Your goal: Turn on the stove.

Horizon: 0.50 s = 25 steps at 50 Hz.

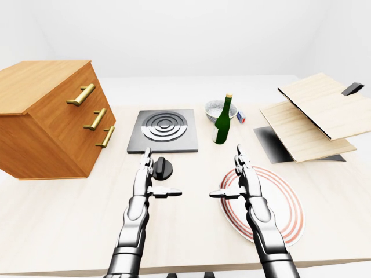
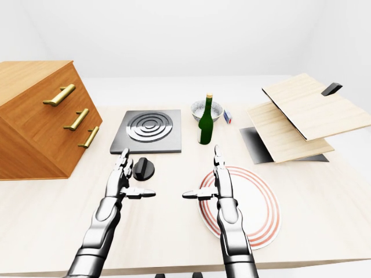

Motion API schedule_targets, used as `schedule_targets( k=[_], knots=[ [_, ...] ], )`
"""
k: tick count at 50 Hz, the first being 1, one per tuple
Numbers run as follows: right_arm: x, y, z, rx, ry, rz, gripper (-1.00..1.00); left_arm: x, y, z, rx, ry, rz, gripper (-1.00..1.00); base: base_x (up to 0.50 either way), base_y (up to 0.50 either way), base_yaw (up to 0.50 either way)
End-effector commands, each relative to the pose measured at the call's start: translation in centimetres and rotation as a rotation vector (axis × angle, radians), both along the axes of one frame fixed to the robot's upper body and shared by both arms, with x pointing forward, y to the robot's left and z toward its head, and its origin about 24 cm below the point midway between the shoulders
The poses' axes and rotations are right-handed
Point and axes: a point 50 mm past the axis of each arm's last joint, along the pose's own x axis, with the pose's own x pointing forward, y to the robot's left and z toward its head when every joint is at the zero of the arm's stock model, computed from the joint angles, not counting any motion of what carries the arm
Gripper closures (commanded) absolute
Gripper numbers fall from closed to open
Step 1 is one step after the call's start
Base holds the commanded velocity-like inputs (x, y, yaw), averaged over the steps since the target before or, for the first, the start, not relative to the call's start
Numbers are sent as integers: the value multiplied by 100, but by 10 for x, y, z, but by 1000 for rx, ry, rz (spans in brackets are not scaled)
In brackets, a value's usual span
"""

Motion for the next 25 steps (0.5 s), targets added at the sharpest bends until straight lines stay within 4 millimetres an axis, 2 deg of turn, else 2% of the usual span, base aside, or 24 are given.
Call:
schedule_targets(
  k=[1,7,15,20,25],
  knots=[
    [1,-1,-1,2,3,-2,-100,2,-16,-22,15,93,-52,-100,0,0,0],
    [3,-1,-1,2,6,-5,-100,-6,-33,-38,40,160,-100,-100,0,0,0],
    [3,-2,0,4,6,-6,-100,-15,-45,-50,55,209,-145,-100,0,0,0],
    [3,-2,0,5,6,-7,-100,-19,-51,-51,47,216,-169,-100,0,0,0],
    [3,-2,-1,4,7,-7,-100,-24,-55,-45,32,180,-192,-100,0,0,0]
  ],
)
